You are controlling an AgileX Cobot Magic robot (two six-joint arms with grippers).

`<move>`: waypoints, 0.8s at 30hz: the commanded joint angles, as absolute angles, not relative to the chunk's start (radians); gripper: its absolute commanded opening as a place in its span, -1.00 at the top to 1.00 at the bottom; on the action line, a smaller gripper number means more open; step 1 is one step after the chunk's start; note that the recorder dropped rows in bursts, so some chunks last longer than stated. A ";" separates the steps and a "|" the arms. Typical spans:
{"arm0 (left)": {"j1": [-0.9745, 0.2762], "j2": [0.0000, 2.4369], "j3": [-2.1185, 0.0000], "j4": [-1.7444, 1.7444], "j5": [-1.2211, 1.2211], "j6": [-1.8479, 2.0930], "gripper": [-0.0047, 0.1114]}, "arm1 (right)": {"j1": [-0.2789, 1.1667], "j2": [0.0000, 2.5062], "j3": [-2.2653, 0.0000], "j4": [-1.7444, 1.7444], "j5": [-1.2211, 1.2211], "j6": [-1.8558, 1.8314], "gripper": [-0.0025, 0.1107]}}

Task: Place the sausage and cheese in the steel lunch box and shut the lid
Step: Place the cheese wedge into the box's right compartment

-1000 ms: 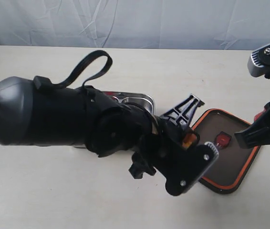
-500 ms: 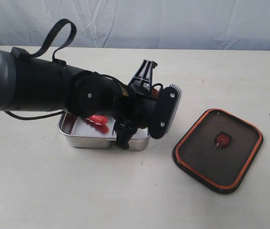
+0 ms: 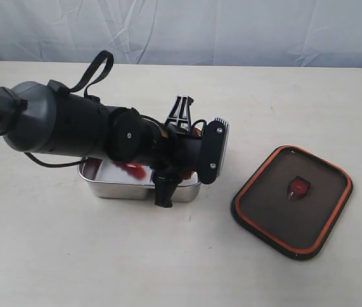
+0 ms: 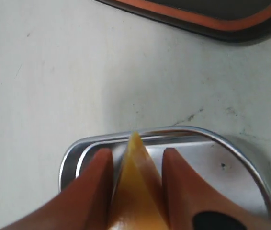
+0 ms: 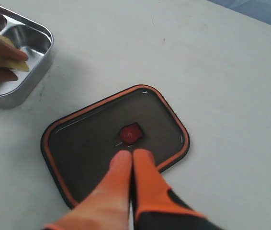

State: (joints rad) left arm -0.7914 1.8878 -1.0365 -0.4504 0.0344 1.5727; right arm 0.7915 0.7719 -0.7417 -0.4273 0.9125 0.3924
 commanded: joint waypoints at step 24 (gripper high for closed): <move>-0.789 1.455 -0.882 -1.417 -0.065 1.562 0.91 | 0.559 1.014 -0.817 -0.620 0.963 0.681 0.97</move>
State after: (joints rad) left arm -0.7914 1.5085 -0.9309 -1.3348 -0.0337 1.5693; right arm 0.6330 0.9809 -0.7779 -0.6036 1.0168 0.6842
